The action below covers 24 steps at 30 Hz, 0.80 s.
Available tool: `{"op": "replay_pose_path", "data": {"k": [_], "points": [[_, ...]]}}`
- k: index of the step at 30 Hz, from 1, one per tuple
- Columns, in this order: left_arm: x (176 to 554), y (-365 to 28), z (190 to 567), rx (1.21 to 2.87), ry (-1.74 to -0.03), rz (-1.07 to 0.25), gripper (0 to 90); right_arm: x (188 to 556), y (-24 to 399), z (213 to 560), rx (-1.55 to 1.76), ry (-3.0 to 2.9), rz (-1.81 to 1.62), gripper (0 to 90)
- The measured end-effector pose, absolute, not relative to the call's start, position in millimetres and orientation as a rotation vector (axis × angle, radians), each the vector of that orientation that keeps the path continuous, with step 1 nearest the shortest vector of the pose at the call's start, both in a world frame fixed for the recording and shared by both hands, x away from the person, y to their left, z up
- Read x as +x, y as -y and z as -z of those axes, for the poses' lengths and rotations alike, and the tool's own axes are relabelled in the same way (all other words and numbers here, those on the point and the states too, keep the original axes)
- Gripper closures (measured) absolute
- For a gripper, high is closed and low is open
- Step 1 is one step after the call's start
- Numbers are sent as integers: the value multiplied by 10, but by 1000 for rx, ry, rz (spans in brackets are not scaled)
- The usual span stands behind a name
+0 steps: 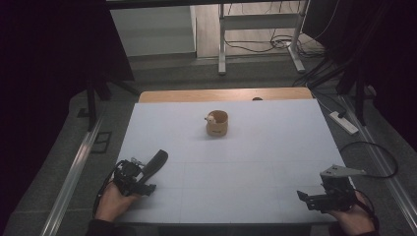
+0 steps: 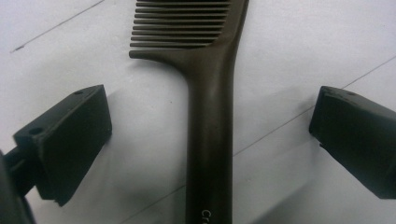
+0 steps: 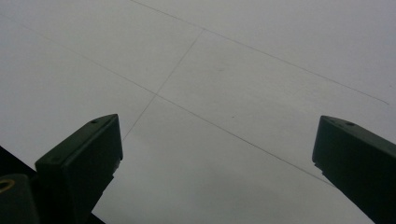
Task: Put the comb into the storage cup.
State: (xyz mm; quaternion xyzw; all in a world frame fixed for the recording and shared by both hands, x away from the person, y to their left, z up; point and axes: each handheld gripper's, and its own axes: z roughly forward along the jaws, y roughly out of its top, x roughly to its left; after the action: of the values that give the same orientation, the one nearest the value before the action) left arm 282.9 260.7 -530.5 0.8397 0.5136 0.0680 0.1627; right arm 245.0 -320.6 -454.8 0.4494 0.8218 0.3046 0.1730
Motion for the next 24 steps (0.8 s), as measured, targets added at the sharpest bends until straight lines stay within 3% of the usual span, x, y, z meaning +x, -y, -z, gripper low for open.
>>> {"op": "replay_pose_path", "data": {"k": [4, 14, 17, 24], "points": [[2823, -2601, 5258, 2393, -1491, -186, 91, 2445, 3207, 4546, 1276, -2330, -864, 21], [2762, -2619, 5183, 2351, -1509, -213, 508, 2446, 3204, 4547, 1275, -2331, -862, 23], [2755, -2630, 5176, 2345, -1511, -209, 684, 2446, 3205, 4547, 1275, -2331, -862, 24], [2759, -2644, 5174, 2324, -1531, -193, 715, 2443, 3205, 4547, 1273, -2332, -864, 24]]}}
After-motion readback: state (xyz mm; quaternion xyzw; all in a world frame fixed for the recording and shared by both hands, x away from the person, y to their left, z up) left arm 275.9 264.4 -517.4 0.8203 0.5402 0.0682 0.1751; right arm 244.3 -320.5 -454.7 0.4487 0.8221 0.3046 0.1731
